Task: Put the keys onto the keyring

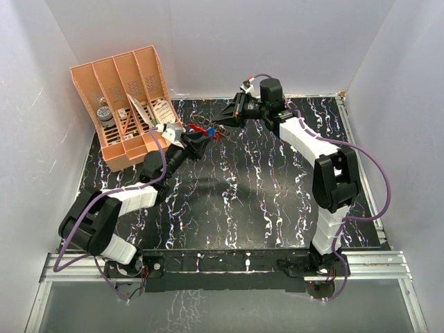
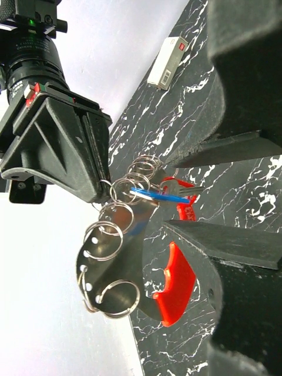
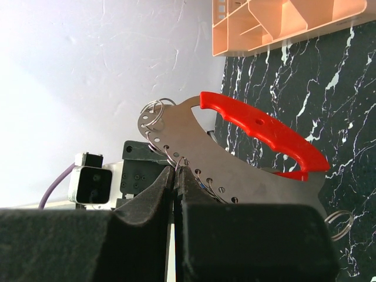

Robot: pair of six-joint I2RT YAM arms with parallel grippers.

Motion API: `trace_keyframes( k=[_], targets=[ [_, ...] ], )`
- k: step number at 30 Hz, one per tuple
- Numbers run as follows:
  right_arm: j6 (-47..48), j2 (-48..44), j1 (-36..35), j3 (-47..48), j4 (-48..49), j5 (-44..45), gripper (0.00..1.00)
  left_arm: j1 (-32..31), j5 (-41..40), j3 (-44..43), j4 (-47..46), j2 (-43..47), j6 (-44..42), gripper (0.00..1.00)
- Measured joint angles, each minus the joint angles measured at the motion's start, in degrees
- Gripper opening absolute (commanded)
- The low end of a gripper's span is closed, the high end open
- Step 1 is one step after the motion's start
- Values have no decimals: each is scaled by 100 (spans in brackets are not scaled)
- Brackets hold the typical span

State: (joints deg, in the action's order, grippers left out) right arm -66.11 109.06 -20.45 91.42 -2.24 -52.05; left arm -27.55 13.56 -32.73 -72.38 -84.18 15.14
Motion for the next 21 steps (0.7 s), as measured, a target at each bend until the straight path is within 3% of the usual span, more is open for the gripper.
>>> trace_keyframes(
  k=[4,8,21],
  targets=[
    [0,-9,0,-120,44,-9,0,0,63,4,-289,-192,-50,39],
    [0,-17,0,-160,59,-24,0,-2,118,4,-496,-337,-61,29],
    [-2,-24,-7,-177,87,-24,0,-94,236,-55,-866,-627,-55,26]
  ],
)
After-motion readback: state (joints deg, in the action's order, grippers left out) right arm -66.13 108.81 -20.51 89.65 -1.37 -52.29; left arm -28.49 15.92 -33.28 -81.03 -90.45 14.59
